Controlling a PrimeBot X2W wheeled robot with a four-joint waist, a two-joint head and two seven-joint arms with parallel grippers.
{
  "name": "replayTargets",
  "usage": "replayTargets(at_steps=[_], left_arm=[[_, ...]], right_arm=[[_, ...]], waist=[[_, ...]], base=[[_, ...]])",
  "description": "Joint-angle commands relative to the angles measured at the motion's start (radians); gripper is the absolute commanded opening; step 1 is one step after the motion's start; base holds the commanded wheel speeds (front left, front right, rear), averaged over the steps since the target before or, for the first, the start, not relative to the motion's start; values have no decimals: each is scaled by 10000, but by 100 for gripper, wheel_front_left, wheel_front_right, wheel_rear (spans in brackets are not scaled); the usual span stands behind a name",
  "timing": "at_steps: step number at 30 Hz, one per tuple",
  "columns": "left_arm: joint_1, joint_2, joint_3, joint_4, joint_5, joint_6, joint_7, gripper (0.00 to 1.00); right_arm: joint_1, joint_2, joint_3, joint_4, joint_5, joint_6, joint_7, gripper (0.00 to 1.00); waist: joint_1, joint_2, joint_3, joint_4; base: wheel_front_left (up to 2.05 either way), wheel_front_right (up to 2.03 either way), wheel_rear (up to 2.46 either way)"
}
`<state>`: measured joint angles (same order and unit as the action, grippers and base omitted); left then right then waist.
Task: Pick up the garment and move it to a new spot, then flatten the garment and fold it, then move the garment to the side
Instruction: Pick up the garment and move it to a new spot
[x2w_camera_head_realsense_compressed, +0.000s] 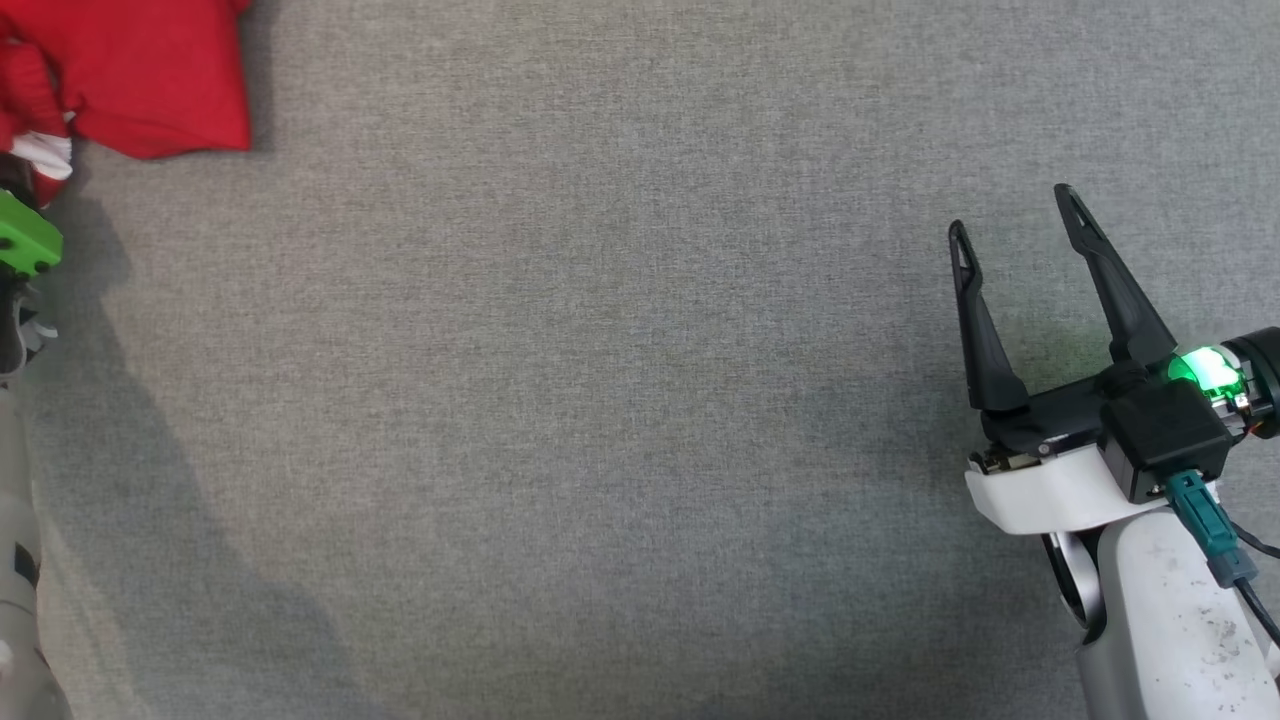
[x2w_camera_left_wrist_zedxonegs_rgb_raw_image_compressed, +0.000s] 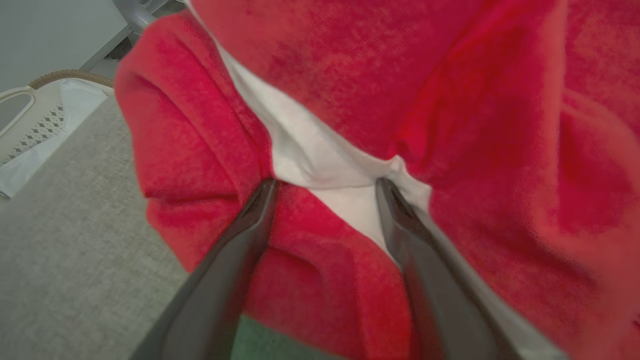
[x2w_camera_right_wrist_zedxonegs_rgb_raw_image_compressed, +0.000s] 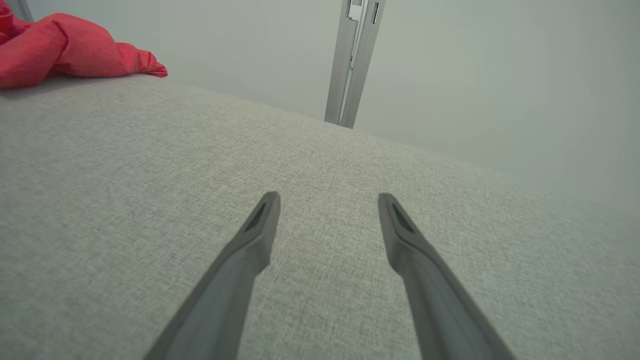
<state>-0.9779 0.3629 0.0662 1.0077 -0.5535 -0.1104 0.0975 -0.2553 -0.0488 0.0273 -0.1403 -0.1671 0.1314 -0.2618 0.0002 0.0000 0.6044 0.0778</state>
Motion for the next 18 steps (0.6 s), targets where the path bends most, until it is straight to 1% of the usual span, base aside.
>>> replayTargets(at_steps=[1, 6, 7, 8, 9, 10, 13, 18], left_arm=[[-19, -45, -13, 347, -56, 118, 281, 100], [48, -190, -4, 1101, -212, 400, 839, 100], [74, -203, -33, 1229, -200, 415, 961, 73], [116, -218, -67, 1369, -209, 404, 1076, 49], [130, -234, -81, 1440, -237, 389, 1141, 22], [119, -227, -94, 1491, -252, 367, 1184, 0], [62, -159, -172, 1433, -223, 253, 1003, 0], [-87, 182, -291, 1168, -74, 126, 503, 0]], right_arm=[[18, -31, 18, -18, 51, -13, -49, 100], [43, -31, 51, -3, 80, -13, -49, 100], [39, -31, 59, 3, 74, -13, -49, 100], [26, -29, 75, 14, 67, -13, -49, 100], [11, -29, 82, 20, 59, -13, -49, 100], [-8, -31, 81, 31, 51, -13, -49, 100], [-8, -29, 60, 72, 37, -14, -49, 100], [9, -31, 131, 164, 131, -14, -49, 100]], waist=[[-2, 0, 85, -84], [-2, 0, 115, -80], [-2, 0, 114, -77], [-2, 0, 107, -73], [-2, 0, 97, -68], [-2, 0, 80, -61], [-2, 0, -28, -27], [-2, 0, -350, 43]], base=[[0, 0, 0], [0, 0, 0], [0, 0, 0], [0, 0, 0], [0, 0, 0], [0, 0, 0], [0, 0, 0], [0, 0, 0]])
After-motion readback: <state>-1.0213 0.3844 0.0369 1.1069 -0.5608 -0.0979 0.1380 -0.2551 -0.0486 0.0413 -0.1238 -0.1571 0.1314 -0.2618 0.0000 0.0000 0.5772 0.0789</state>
